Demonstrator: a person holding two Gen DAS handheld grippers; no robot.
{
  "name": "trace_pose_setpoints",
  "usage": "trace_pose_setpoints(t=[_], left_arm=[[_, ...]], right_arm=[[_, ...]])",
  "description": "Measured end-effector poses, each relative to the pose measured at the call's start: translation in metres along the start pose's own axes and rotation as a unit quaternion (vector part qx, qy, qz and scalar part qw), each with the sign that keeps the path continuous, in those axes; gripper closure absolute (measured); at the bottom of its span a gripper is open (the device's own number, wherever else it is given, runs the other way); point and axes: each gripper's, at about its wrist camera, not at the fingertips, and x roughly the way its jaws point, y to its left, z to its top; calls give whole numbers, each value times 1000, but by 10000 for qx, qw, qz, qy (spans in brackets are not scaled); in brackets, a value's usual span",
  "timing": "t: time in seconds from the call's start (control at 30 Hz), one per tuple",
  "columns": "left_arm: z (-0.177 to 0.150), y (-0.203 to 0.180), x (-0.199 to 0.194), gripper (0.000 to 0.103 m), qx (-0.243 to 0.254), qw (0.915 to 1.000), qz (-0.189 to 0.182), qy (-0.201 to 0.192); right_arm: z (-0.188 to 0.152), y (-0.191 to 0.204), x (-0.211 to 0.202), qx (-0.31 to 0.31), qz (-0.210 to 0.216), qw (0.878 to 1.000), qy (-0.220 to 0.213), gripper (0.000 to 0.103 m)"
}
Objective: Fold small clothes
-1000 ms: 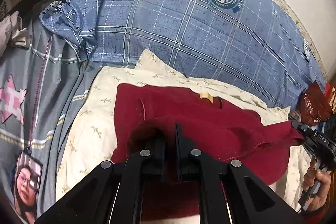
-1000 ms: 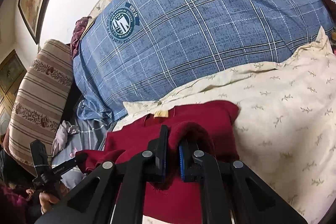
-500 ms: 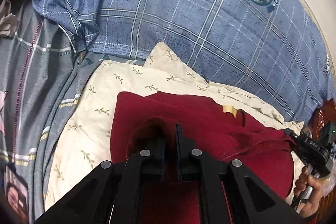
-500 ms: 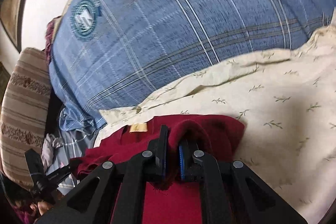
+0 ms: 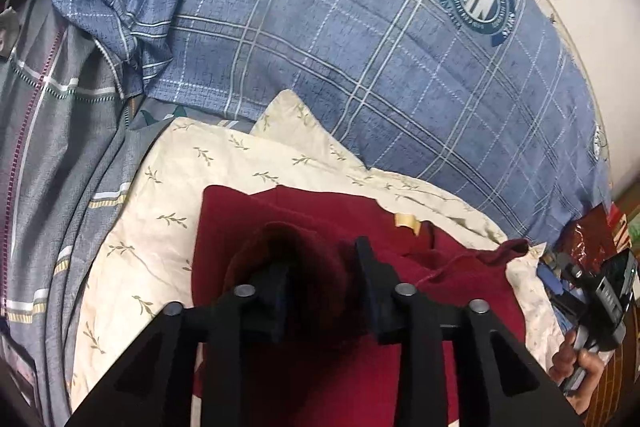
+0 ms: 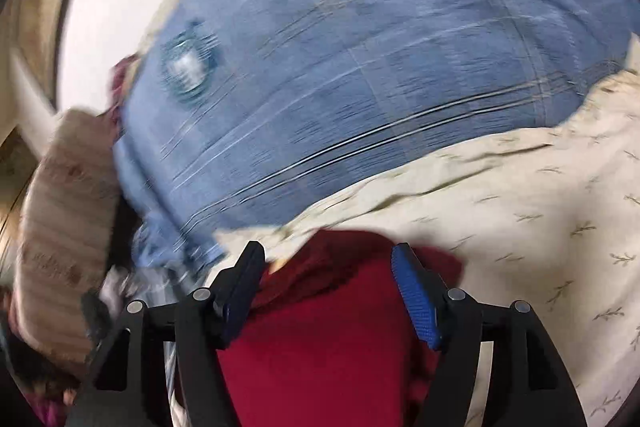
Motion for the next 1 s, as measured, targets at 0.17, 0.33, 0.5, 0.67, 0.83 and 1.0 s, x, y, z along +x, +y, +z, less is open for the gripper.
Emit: trace_pose_setpoints(t=[0.17,0.33,0.5,0.67,0.83,1.0], left_arm=[[4,-1,8,43,-49,9998,-189,71],[9,6,10,38,-62,9996,-249,149],[13,22,-8,17,-447,9982,-112,-377],[5,26,2,17,-435,9983,365,-117],[2,18,37,17,-266,9923,1168,308],[0,13,56,15,-88,9884,1459,404]], right_arm=[[-16,38,46,-929,-283,9926,724,48],[-16,39,117,-1206,-1146,9812,973,49],[-7,14,148,-726,-1496,9807,1031,49],[-7,33,93,-826,-1228,9864,709,43],[-7,30,73,-1104,-1721,9766,672,40],[-12,-9,121,-869,-2227,9643,1140,41]])
